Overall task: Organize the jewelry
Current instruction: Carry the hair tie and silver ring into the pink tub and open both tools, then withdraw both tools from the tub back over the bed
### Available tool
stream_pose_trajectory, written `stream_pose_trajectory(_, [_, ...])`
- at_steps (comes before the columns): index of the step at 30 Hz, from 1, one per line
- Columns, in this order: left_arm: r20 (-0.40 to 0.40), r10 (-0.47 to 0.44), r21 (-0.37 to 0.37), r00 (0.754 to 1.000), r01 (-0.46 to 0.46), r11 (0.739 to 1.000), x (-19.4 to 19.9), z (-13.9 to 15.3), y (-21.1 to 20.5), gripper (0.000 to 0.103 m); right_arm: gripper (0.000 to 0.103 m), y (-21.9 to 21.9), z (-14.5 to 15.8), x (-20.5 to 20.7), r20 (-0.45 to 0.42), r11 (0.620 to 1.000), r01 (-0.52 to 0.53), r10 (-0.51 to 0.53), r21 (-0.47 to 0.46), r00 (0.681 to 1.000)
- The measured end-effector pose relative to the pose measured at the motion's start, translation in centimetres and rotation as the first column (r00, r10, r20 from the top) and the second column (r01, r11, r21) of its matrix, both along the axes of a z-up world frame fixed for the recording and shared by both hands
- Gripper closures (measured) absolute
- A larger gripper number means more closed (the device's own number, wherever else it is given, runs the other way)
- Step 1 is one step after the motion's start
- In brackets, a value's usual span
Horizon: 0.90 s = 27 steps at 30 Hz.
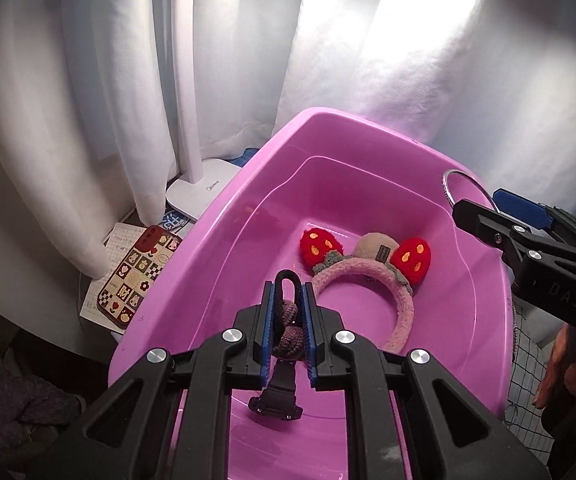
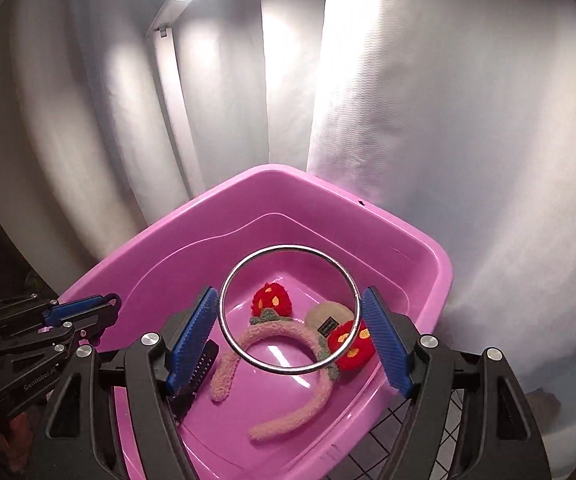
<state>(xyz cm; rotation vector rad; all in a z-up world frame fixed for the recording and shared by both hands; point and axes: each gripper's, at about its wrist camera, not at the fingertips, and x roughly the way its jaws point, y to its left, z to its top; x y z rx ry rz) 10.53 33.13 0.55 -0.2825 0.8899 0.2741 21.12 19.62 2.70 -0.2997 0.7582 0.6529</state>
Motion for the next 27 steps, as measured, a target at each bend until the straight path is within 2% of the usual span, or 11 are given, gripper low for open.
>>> stream_pose_trajectory(7, [-0.086,0.003,-0.039,0.996,-0.007,0.999,1.4,-2.0,0.5,0.088,0.032,1.4,-2.1,2.7,-0.068,0.997,0.003,-0.007,-0.073,0.998])
stream_pose_trajectory(16, [-0.131,0.019,-0.069,0.991,-0.028,0.997,1.9,-3.3,1.3,0.085,0.031,2.5,-4.0,5.0,-0.106,0.993,0.015,-0.027,-0.117,0.994])
stream_pose_trajectory(19, [-0.128,0.02,-0.074,0.992,-0.029,0.997,1.9,-3.2,1.5,0.069,0.031,2.6,-4.3,5.5,-0.128,0.993,0.023,-0.037,-0.116,0.991])
stream_pose_trajectory(21, [-0.121,0.023,-0.069,0.992,-0.032,0.997,1.8,-3.0,1.5,0.047,0.031,2.3,-4.3,5.8,-0.136,0.993,0.041,-0.056,-0.115,0.989])
stream_pose_trajectory(27, [-0.108,0.001,-0.067,0.994,-0.008,0.998,1.5,-2.6,1.1,0.034,0.03,1.6,-4.1,5.9,-0.142,0.992,0.066,-0.082,-0.11,0.986])
